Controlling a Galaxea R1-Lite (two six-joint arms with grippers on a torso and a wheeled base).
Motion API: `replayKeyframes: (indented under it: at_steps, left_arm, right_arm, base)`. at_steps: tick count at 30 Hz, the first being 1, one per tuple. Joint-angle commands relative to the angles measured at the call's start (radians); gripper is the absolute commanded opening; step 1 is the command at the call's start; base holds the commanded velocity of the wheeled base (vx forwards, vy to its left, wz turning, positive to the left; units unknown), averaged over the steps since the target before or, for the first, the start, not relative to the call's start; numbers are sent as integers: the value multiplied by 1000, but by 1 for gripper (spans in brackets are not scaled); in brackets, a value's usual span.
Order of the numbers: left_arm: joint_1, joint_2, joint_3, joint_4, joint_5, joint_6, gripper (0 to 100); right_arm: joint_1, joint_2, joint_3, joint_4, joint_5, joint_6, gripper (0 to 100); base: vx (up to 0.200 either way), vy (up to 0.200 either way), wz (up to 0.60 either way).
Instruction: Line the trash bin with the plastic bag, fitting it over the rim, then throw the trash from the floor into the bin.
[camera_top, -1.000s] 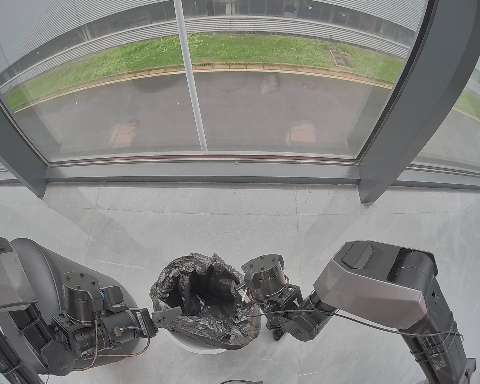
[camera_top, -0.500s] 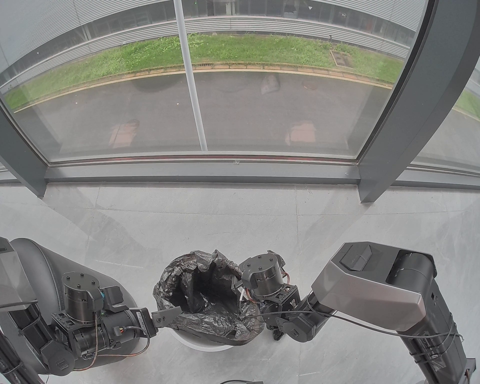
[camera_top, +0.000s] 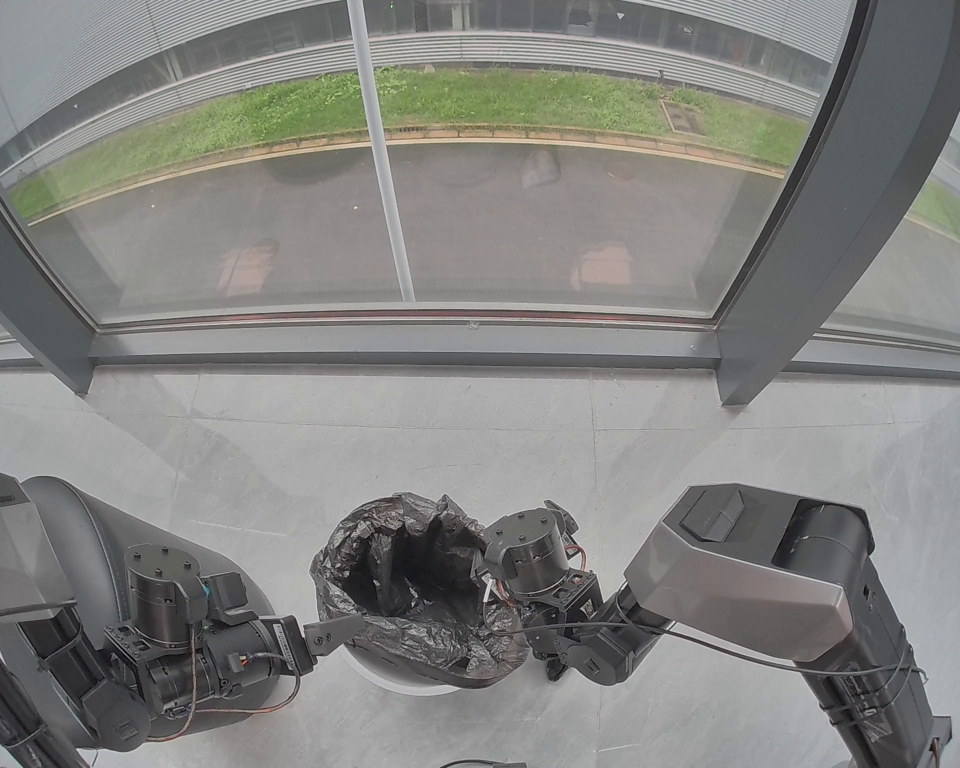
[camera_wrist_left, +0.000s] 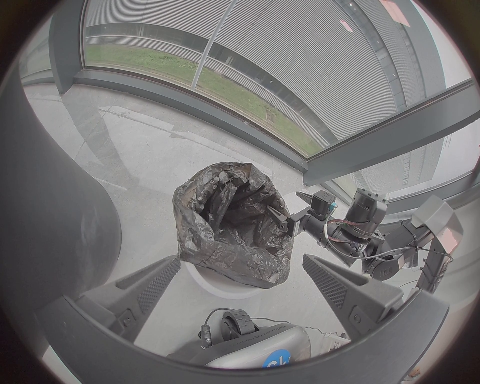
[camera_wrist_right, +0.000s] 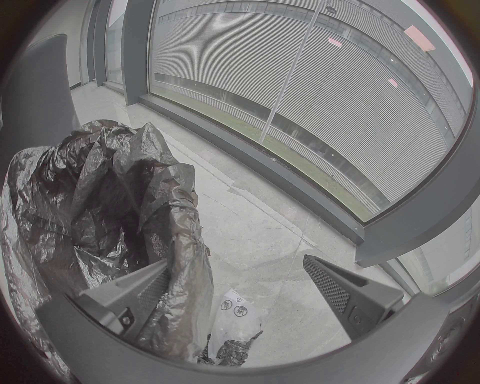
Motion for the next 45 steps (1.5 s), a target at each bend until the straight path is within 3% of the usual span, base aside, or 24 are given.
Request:
replayKeyframes:
  at_steps: [1, 29, 35, 39, 42, 45]
  left_arm:
    - [0, 9, -2, 1, -2, -2, 100]
    - [-6, 16, -72, -1, -8, -21, 100]
    - [-57, 24, -95, -1, -6, -22, 100]
    - [-107, 30, -103, 1, -5, -21, 100]
    - [-149, 71, -100, 2, 6, -21, 100]
    - [-164, 139, -106, 4, 79, -22, 100]
  right_arm:
    - [-4, -5, 0, 0, -17, -5, 100]
    - [-24, -49, 10, 5, -54, -16, 100]
    - [-24, -59, 45, -3, -53, -4, 100]
    - [-11, -106, 134, -81, -28, 21, 100]
    - [15, -131, 234, -218, -8, 47, 100]
    - [14, -143, 318, -347, -8, 73, 100]
  base:
    - [0, 0, 0]
    - [0, 0, 0]
    - [0, 0, 0]
    - [0, 0, 0]
    - [0, 0, 0]
    - [0, 0, 0]
